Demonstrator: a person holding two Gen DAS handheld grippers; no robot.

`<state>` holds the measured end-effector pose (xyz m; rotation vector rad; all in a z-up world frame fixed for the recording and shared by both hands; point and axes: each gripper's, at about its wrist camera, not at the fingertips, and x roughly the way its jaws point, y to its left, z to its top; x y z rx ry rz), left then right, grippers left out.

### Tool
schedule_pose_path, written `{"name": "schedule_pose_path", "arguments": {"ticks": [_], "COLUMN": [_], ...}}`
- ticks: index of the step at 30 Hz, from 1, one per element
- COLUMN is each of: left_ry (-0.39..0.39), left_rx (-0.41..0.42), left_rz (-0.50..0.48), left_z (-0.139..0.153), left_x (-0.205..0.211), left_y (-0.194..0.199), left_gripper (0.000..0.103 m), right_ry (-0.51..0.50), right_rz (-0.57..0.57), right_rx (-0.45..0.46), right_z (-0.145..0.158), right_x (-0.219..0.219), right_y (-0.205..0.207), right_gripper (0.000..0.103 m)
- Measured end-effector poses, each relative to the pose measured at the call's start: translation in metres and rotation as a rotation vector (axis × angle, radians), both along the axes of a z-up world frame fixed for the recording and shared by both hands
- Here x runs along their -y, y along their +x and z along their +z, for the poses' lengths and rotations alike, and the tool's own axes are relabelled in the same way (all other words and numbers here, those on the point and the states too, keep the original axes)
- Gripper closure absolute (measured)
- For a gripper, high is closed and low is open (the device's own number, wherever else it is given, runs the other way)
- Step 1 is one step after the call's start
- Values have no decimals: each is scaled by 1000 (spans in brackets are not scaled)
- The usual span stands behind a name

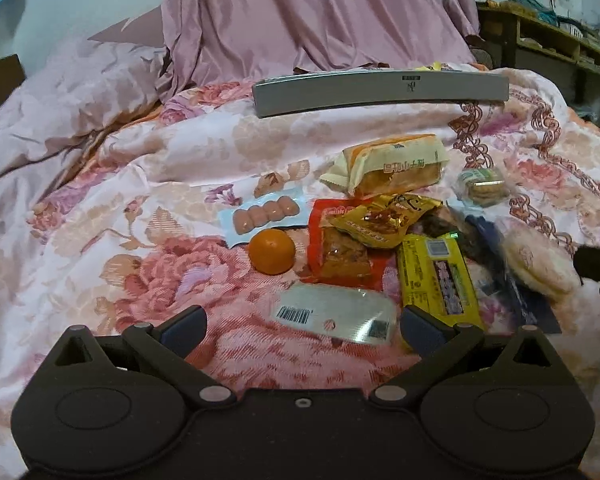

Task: Organize snacks
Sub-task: 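Lower the left tool onto the orange and close its fingers, then grasp the large round cracker bag with the right tool while the left holds the orange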

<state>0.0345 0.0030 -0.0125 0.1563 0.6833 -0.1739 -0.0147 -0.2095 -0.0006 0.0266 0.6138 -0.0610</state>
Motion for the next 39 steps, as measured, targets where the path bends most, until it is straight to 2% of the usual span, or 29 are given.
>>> {"name": "schedule_pose_path", "arguments": {"ticks": [5, 7, 11, 14, 20, 23, 25, 27, 32, 35, 36, 39], "left_ry": [-102, -118, -112, -79, -66, -97, -118, -139, -141, -124, -120, -121], "left_rx": [23, 40, 22, -10, 8, 8, 4, -18, -53, -45, -46, -42], "left_rz": [76, 103, 113, 106, 93, 92, 106, 125, 141, 128, 124, 118], "left_z": [4, 7, 2, -8, -16, -16, -16, -18, -26, -26, -27, -26], "left_x": [-14, -17, -15, -12, -9, -12, -16, -20, -21, -18, -17, -17], "left_y": [26, 38, 65, 78, 82, 83, 84, 87, 94, 94, 94, 92], "left_gripper": [1, 1, 6, 16, 18, 27, 42, 51, 52, 58, 63, 64], "right_ry": [-12, -8, -3, -14, -7, -11, -14, -12, -10, -16, -16, -16], "right_rz": [2, 2, 4, 12, 22, 27, 29, 30, 31, 32, 31, 30], "right_rx": [-16, -16, -17, -20, -30, -31, -35, -38, -39, -41, -42, -40], "right_z": [-5, -6, -8, -9, -12, -13, -14, -15, -16, -16, -16, -16], "right_x": [-2, -2, -1, -3, -5, -6, -7, -7, -6, -6, -6, -6], "right_y": [7, 8, 10, 10, 13, 13, 14, 15, 15, 15, 16, 16], "right_gripper": [0, 0, 0, 0, 0, 0, 0, 0, 0, 0, 0, 0]}}
